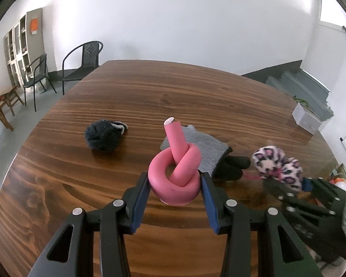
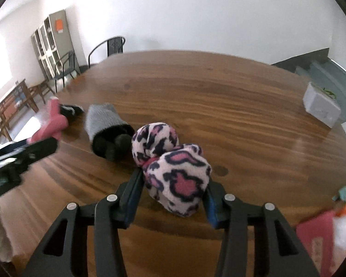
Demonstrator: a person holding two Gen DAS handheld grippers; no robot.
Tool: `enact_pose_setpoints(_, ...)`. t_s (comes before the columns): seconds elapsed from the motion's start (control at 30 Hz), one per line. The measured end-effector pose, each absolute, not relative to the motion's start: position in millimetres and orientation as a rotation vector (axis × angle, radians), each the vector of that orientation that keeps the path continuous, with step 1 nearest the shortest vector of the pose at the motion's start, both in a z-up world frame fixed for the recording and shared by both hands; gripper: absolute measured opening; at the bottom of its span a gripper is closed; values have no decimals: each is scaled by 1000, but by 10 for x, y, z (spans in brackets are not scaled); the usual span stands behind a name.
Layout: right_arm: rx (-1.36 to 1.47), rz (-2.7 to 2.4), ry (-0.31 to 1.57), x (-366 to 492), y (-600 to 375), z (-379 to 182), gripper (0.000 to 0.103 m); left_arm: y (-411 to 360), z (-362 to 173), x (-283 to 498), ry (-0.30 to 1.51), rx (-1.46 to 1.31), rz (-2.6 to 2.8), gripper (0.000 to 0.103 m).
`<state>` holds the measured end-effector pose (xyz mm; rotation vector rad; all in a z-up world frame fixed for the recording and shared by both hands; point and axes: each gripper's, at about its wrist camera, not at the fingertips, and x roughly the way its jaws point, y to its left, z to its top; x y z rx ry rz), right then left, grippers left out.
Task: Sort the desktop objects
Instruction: 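Grasp the leopard-print scrunchie with the right tool while the left tool holds the knot, then carry the leopard scrunchie into the pink box and open the right tool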
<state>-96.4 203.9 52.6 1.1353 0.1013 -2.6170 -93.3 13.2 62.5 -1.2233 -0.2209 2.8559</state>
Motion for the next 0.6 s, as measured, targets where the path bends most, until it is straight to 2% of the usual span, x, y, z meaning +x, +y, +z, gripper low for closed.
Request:
enact_pose_setpoints(0.4,931,-2855,-55,37,2966,1301,51,435,632,-823,-136,-1187,2802,46)
enact_pose_setpoints(0.6,930,-3070,-180,479,3805,1526,51,573,678,-745,-112,-1154,2784,46)
